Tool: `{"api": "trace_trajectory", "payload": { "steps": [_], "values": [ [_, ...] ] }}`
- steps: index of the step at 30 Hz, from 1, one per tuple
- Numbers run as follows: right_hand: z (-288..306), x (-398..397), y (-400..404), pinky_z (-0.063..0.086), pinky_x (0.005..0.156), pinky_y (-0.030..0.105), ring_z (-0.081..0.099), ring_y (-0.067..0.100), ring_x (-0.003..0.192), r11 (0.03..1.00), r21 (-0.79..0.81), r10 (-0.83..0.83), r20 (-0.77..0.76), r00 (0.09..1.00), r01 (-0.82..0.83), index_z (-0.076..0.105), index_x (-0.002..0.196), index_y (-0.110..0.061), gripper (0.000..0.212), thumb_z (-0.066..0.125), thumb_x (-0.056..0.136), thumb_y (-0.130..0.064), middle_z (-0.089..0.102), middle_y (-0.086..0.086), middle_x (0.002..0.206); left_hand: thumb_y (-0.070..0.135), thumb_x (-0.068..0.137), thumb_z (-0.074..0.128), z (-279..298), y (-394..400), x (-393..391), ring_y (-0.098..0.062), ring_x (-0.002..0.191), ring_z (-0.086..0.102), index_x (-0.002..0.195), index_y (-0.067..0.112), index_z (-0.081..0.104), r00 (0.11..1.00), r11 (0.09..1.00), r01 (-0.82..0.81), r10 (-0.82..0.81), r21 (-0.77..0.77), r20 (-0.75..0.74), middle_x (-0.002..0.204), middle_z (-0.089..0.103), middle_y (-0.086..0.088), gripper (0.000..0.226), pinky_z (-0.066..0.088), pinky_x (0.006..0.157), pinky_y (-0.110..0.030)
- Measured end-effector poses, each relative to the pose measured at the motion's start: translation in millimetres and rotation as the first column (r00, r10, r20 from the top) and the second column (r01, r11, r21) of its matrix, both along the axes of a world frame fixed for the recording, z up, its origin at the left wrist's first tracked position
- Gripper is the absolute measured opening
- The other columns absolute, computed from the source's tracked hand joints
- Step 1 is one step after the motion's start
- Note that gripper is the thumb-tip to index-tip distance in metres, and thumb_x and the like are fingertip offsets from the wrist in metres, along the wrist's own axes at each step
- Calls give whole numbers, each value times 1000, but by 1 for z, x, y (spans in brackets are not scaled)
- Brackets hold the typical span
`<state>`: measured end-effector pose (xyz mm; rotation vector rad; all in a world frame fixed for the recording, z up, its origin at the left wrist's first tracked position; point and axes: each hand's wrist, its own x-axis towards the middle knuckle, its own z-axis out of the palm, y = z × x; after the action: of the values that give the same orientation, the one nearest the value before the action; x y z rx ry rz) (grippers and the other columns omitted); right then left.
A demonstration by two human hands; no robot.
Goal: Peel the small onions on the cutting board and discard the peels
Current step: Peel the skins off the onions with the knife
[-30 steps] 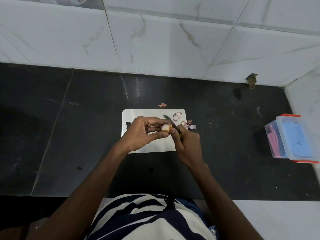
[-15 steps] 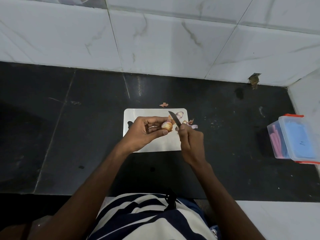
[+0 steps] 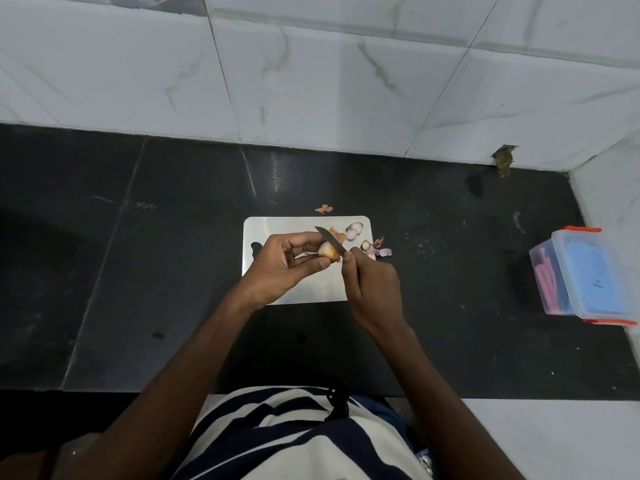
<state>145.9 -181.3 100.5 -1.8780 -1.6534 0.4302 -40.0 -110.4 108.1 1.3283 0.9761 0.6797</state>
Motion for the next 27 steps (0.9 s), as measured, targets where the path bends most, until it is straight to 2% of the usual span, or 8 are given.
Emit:
{"api": "trace_trajectory", "payload": {
  "steps": [4,7,9,12,17,20,23,27],
  "values": [
    [2,-3,3,30,56,30,49,20,53,994,-33,-94,181,979,102,50,79,-18,45,29,110,-42,44,-7,59,5,95,81,1,1,-2,-18,127,74,135,7,74,1000,1000,4,-4,6,-1,131,80,-2,41,57,114,-42],
    [3,7,9,36,57,31,53,20,57,982,-26,-182,152,972,187,57,86,-16,41,33,113,-36,49,-7,65,8,94,82,1,-2,-2,-17,128,74,137,11,75,1000,1000,-9,9,19,-14,133,79,0,44,57,114,-46],
    [6,10,7,37,52,31,50,16,52,994,28,-109,126,986,106,54,82,-18,42,33,112,-38,50,-6,61,8,94,82,-1,-3,-3,-19,127,74,135,11,75,999,999,-31,32,24,-13,132,80,1,42,58,114,-47],
    [9,6,1,28,50,28,43,14,48,999,6,36,180,983,-37,45,77,-23,40,32,109,-42,40,-9,57,7,95,82,-3,-2,-6,-20,125,75,133,9,76,999,999,-44,44,31,-7,129,81,-1,38,57,114,-47],
    [6,9,0,20,50,26,40,11,49,996,-33,89,248,965,-84,42,77,-26,39,30,109,-44,40,-9,59,7,95,82,-2,-1,-7,-19,126,74,130,8,78,999,999,-4,6,43,-49,132,79,0,35,57,115,-46],
    [6,16,0,20,50,27,40,13,49,992,-20,122,296,947,-122,42,77,-26,38,31,108,-44,42,-11,60,7,95,82,-2,-1,-8,-18,127,74,132,11,77,998,999,16,-13,50,-63,134,79,3,37,56,116,-46],
    [2,18,2,21,49,26,43,15,48,994,0,101,366,925,-109,42,78,-26,37,32,108,-45,45,-11,60,10,96,83,-2,0,-8,-18,127,74,134,13,77,996,997,37,-32,61,-85,134,78,3,39,56,116,-49],
    [-6,10,3,15,48,23,38,17,44,997,79,-21,454,891,-16,41,78,-26,34,38,107,-43,53,-5,58,14,95,84,-5,1,-5,-15,124,75,130,12,78,995,998,3,3,57,-104,129,80,2,36,57,115,-49]
  ]
}}
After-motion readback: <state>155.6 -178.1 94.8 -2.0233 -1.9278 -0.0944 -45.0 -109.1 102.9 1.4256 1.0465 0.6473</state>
